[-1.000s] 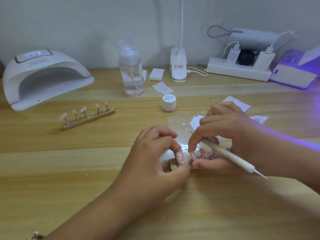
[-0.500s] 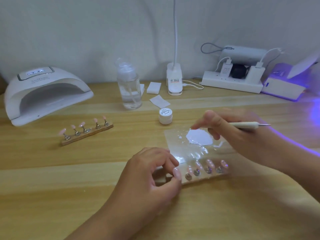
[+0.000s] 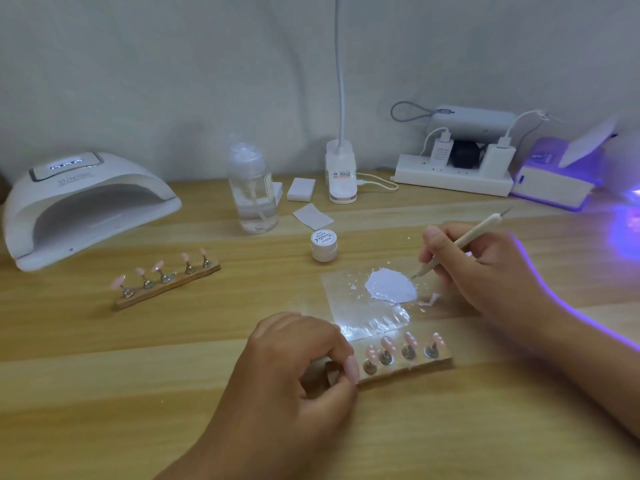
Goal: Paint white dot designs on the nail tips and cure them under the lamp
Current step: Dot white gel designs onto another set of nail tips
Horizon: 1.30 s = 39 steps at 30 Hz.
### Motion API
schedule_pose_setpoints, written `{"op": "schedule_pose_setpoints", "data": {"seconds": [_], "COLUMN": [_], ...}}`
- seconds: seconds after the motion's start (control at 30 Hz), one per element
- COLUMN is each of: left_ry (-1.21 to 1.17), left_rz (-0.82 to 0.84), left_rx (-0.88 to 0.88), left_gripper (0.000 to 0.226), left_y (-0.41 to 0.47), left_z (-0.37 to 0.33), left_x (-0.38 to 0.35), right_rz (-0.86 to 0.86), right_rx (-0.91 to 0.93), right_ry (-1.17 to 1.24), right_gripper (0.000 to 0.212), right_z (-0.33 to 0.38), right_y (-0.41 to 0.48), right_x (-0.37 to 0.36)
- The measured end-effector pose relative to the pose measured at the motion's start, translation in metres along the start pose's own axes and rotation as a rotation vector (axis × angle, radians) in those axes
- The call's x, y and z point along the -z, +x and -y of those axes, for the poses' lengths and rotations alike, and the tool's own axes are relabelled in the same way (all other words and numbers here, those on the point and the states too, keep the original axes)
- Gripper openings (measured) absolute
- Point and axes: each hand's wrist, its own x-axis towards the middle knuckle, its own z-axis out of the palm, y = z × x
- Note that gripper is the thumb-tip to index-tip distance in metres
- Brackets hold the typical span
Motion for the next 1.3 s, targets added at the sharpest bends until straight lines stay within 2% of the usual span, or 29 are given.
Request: {"op": "schedule_pose_setpoints", "data": {"seconds": [0.23,0.37,0.53,0.67,0.8,0.97,1.2,1.3], "left_ry": [-0.209,-0.282,-0.273,-0.387,-0.384,-0.397,-0.338,-0.303], "left_rz": [-0.036,-0.045,-0.071,-0.073,-0.04,0.027,0.049,0.05], "left_rx": [0.213,0.269,0.283,0.342,0.338,0.307,0.277,0.264], "left_gripper": [0.003,0.004,0.004,0.01,0.005,0.023,0.021,0.014], "left_y": [-0.002,-0.001,0.0,0.0,-0.001,-0.001,-0.001,-0.001], "left_z": [-0.002,0.0,0.005,0.01,0.015,0.017,0.017,0.017], "left_x": [0.001,0.002,0.002,0.0,-0.001,-0.003,-0.003,-0.003], "right_rz": [-0.12,-0.163,-0.112,-0.066,0.011,0.052,0.049,0.059], "right_rx": [0.11,0.133,0.172,0.208,0.213,0.218,0.233,0.227], "right_ry": [0.126,0.121,0.095,0.069,0.056,0.022,-0.005,0.0], "right_gripper": [0.04,0.038,0.036,0.034,0.035,0.033,0.032,0.031], "right_z": [-0.008,-0.009,-0.009,-0.009,-0.01,-0.011,-0.011,-0.011], "right_y": [-0.002,-0.002,-0.003,-0.003,-0.002,0.0,0.001,0.001], "right_x": [0.0,0.0,0.001,0.001,-0.001,-0.003,-0.003,-0.003]}}
